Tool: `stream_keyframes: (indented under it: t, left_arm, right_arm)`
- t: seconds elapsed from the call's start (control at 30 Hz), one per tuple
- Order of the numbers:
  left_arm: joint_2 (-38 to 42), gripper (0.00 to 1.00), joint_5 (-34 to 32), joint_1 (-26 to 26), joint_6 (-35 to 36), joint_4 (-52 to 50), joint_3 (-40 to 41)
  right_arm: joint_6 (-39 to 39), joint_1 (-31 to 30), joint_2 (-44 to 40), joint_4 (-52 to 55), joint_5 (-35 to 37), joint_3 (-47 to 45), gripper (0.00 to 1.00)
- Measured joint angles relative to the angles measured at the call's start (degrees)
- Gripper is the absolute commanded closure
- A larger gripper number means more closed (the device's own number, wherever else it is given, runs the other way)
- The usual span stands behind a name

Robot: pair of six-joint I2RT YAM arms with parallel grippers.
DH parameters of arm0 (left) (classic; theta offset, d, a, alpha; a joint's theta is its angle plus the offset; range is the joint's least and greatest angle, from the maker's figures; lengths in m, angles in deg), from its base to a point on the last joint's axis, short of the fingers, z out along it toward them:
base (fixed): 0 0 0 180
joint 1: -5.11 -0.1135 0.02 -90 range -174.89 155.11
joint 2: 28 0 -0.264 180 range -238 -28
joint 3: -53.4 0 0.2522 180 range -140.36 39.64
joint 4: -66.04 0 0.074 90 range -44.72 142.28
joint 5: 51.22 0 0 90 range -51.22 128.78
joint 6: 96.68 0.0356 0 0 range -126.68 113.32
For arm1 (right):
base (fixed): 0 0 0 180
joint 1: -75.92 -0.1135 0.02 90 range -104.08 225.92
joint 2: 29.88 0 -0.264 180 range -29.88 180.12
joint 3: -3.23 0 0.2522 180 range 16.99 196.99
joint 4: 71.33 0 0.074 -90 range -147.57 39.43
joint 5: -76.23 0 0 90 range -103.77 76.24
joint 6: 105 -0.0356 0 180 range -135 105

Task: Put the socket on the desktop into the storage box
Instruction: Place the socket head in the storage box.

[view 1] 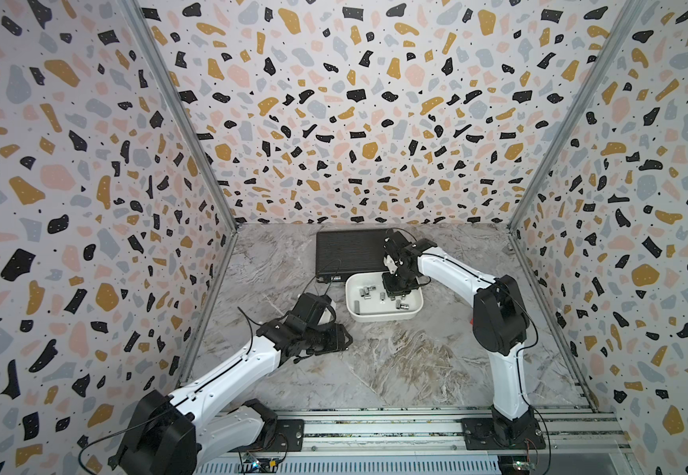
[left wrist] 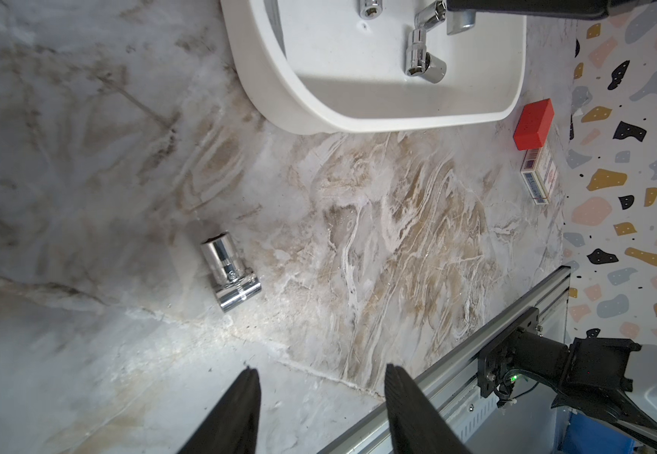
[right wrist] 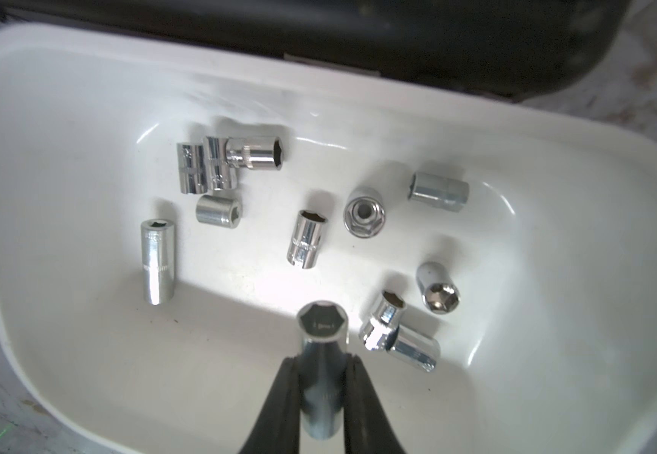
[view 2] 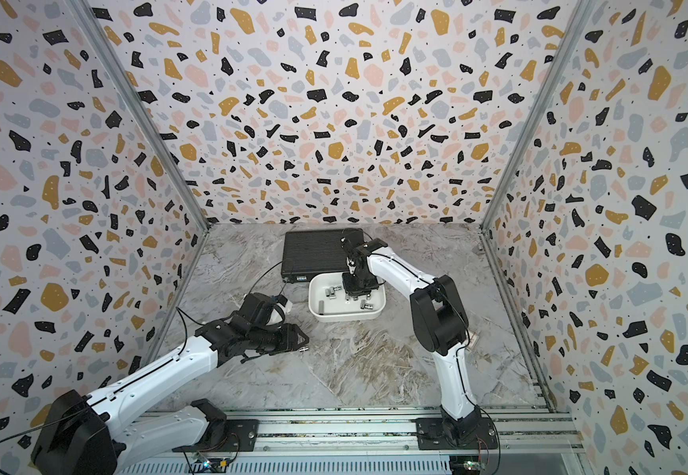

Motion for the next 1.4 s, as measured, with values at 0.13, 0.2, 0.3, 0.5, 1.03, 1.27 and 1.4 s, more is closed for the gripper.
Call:
stream_keyframes:
  t: [0.13, 0.2, 0.3, 0.5, 1.03, 1.27, 1.4]
  left_arm:
    - [-0.17, 0.45, -0.02, 0.00, 0.00, 0.17, 0.00]
    - [-0.17, 0.45, -0.02, 0.00, 0.00, 0.20, 0.00]
    - [-0.17, 0.45, -0.02, 0.00, 0.00, 0.20, 0.00]
    - [-0.17, 0.45, -0.04, 0.00, 0.00, 0.20, 0.00]
    - [-0.15, 0.46, -0.35, 0.00, 0.00, 0.07, 0.02]
    - [0.33, 0.46, -1.62, 0.00, 0.02, -1.03, 0.02]
    - [0.50, 0.45, -2.95, 0.00, 0.02, -2.56, 0.02]
  right_arm:
    - [-0.59, 0.00, 2.69, 0.15, -1.77, 2.89, 0.83]
    - [-0.94, 0.00, 3.82, 0.17, -2.67, 4.02, 0.83]
    - [-1.44, 0.00, 5.25, 0.20, -3.93, 5.55, 0.82]
    - [-2.19, 0.00, 7.28, 0.24, -5.66, 7.89, 0.79]
    - [-3.13, -0.02, 8.33, 0.22, -6.23, 8.52, 0.63]
    - [-2.93, -0.20, 6.95, 0.02, -6.01, 7.19, 0.63]
    - [-2.84, -0.66, 1.70, -1.16, -5.84, 2.64, 0.63]
